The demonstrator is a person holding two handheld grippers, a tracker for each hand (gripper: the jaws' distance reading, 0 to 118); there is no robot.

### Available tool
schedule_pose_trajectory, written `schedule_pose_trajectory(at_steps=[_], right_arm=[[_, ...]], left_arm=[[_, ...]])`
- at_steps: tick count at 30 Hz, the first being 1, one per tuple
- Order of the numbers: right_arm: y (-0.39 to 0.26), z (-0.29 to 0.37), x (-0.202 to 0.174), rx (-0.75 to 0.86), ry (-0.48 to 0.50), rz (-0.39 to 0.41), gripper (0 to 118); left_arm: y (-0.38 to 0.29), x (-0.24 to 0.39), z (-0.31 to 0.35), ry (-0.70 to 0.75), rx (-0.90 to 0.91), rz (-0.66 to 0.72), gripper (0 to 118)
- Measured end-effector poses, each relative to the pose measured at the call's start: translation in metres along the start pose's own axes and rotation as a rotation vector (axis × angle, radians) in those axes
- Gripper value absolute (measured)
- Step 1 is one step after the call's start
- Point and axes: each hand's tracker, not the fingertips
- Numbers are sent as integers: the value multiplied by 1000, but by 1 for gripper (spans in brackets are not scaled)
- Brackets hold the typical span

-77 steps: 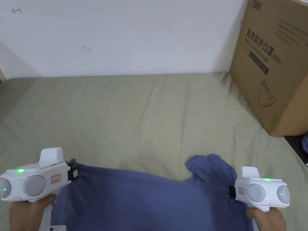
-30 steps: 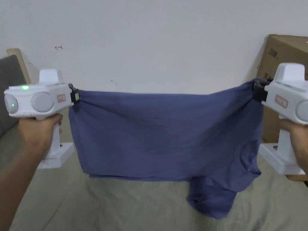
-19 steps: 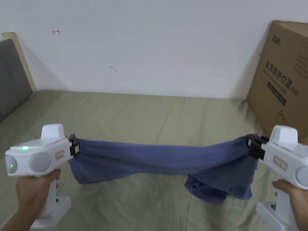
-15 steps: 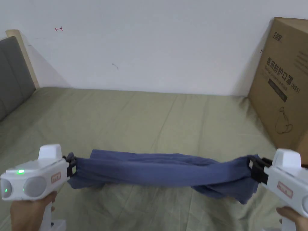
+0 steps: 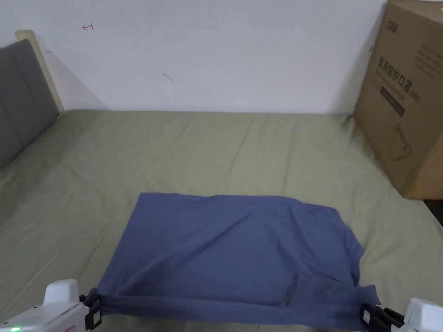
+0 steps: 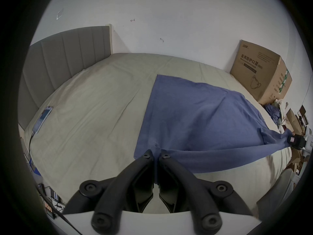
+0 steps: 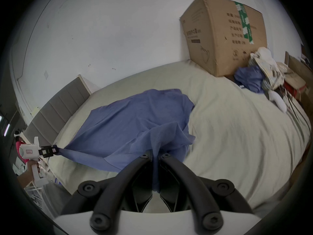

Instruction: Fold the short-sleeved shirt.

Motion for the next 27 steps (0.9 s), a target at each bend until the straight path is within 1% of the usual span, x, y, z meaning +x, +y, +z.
schedule_pose_trajectory(at_steps=[4, 7, 9, 10, 13, 15, 16, 17, 18, 19, 20, 21, 22, 23, 27], right_arm=[[-26, 17, 5, -26, -15, -18, 2], [-35, 14, 7, -71, -46, -35, 2], [-40, 5, 9, -114, -83, -41, 2], [-43, -4, 9, -159, -124, -45, 2], [-52, -25, 12, -246, -186, -64, 2], [-58, -36, 8, -269, -225, -68, 2], [-59, -39, 7, -286, -237, -68, 2], [-59, -40, 6, -280, -233, -67, 3], [-60, -39, -3, -280, -235, -60, 7], [-56, -37, -6, -280, -248, -44, 18], [-51, -34, -10, -279, -265, -26, 36], [-45, -31, -14, -259, -278, -12, 62], [-37, -22, -25, -229, -277, 3, 76], [-29, -15, -31, -190, -271, 20, 83], [13, 12, -50, -24, -238, 79, 84]], left_arm=[[-24, -5, 15, 2, -20, 3, 2], [-36, -6, 11, 14, -50, -2, 2], [-44, -4, 7, 22, -75, 5, 2], [-47, -4, 2, 25, -98, 8, 2], [-58, -1, -12, 47, -160, 13, 2], [-62, 0, -17, 51, -183, 32, 3], [-62, 1, -14, 58, -164, 46, 9], [-61, 2, -12, 68, -153, 54, 17], [-59, 4, -11, 76, -156, 65, 32], [-55, 5, -9, 81, -163, 75, 48], [-52, 7, -4, 84, -163, 83, 64], [-48, 9, 0, 89, -159, 90, 80], [-43, 12, 5, 85, -135, 92, 88], [-37, 15, 13, 69, -83, 90, 90], [-6, 29, 41, 41, 72, 67, 90]])
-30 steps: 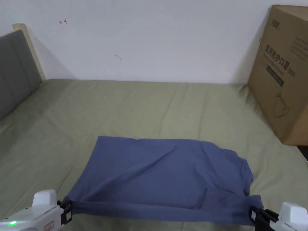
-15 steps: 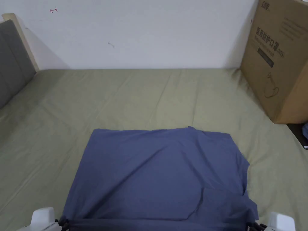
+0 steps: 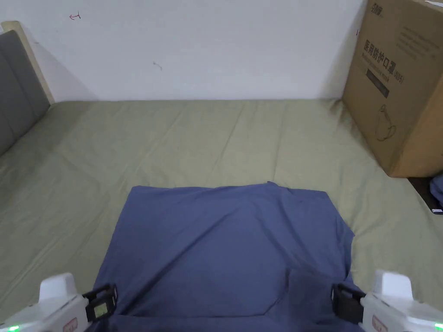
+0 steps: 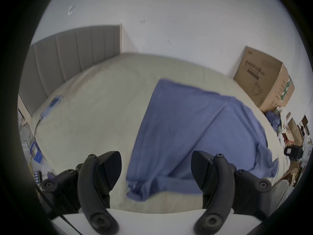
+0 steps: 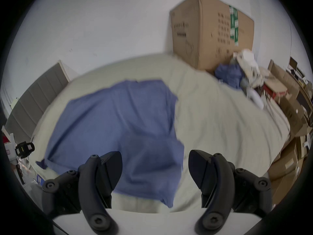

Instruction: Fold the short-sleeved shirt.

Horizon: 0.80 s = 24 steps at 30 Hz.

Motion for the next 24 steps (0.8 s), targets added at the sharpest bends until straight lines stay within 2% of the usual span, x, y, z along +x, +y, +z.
schedule_pose_trajectory(at_steps=[5, 7, 9, 10, 11, 12, 13, 14, 23, 24], right_arm=[[37, 34, -19, 209, -4, 73, 84], [42, 42, -24, 270, -4, 103, 81], [43, 48, -30, 319, -15, 118, 79], [42, 50, -33, 329, -21, 124, 76], [42, 52, -37, 332, -30, 135, 66], [42, 53, -39, 337, -34, 146, 38], [41, 53, -41, 347, -46, 159, 7], [38, 58, -37, 352, -35, 149, 0], [33, 55, -27, 318, -14, 143, 0], [32, 55, -25, 312, -16, 144, 0]], left_arm=[[32, 21, 30, -36, 174, -27, 89], [36, 27, 38, -50, 241, -41, 74], [36, 32, 43, -50, 290, -72, 70], [35, 34, 45, -44, 298, -85, 56], [34, 36, 45, -43, 287, -89, 32], [33, 35, 46, -72, 281, -101, 5], [31, 33, 45, -82, 279, -97, 2], [30, 32, 44, -79, 265, -94, 0], [0, 0, 16, -18, -2, -108, 0], [-5, -5, 9, -23, -58, -103, 5]])
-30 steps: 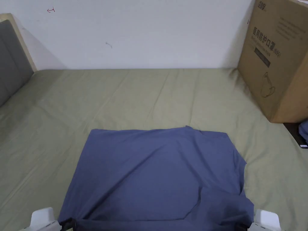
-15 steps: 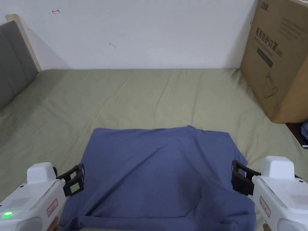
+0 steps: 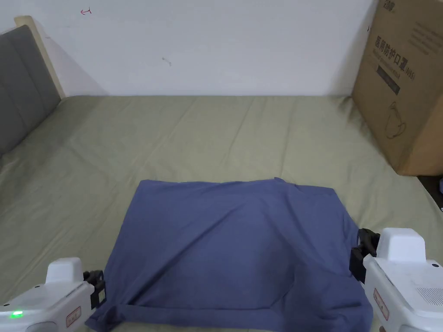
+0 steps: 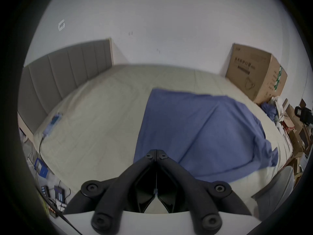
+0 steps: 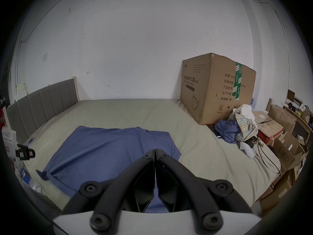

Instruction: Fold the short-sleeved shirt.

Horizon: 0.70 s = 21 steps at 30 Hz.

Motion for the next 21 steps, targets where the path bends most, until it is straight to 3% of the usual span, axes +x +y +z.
schedule_pose_trajectory(at_steps=[1, 2, 3, 4, 5, 6, 9, 11, 12, 13, 16, 18, 20, 21], right_arm=[[-1, 0, 2, -5, -2, 0, 0], [-2, 0, 4, -13, -3, 2, 0], [-3, -5, 0, -20, -1, 2, 0], [-4, -5, 1, -26, 0, 1, 0], [-5, -5, 2, -30, 0, 2, 0], [-5, -6, 3, -35, 0, 5, 0], [-7, -10, 0, -50, -2, 11, 0], [-10, -12, 0, -60, -6, 7, 0], [-10, -13, 0, -67, -9, 4, 0], [-11, -15, 1, -74, -12, -1, 0], [-18, -17, 3, -103, -20, -18, 0], [-24, -24, 6, -152, -33, -47, 0], [-40, -33, 13, -226, -46, -88, 1], [-48, -40, 14, -270, -62, -99, 7]], left_arm=[[-5, -4, -5, 4, -11, 7, 14], [-11, -7, -11, 14, -47, 9, 32], [-15, -10, -16, 15, -80, 17, 66], [-20, -12, -23, 30, -113, 30, 87], [-24, -14, -30, 55, -148, 51, 101], [-27, -15, -35, 56, -171, 55, 103], [-32, -16, -47, 63, -201, 35, 99], [-35, -16, -56, 75, -218, 25, 69], [-36, -17, -59, 67, -226, 22, 37], [-39, -20, -64, 35, -244, 24, 22], [-42, -20, -70, -2, -259, 46, 18], [-37, -18, -63, -4, -240, 52, 6], [-34, -15, -58, -1, -206, 42, 4], [-32, -12, -53, -2, -195, 32, 4]])
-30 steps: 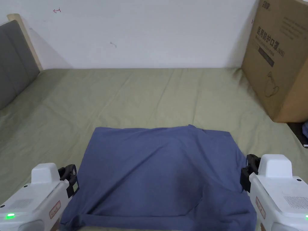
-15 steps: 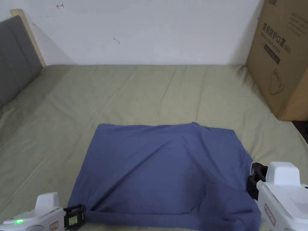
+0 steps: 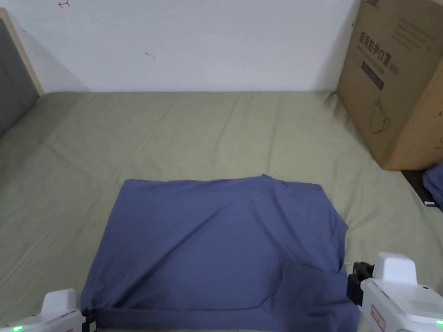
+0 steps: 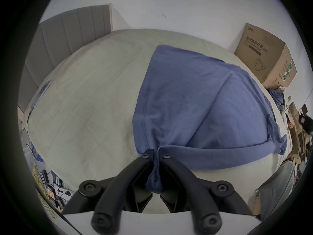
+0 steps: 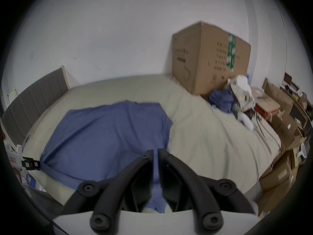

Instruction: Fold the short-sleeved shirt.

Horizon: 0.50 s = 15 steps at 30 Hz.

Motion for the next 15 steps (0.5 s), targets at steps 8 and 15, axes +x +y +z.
schedule_pose_trajectory(at_steps=[8, 15], right_arm=[[-62, -61, 7, -290, -5, -1, 90], [-80, -67, 6, -304, 83, -1, 6]], left_arm=[[9, 1, 18, -18, 63, -3, 4], [12, 0, 19, -23, 62, 9, 3]])
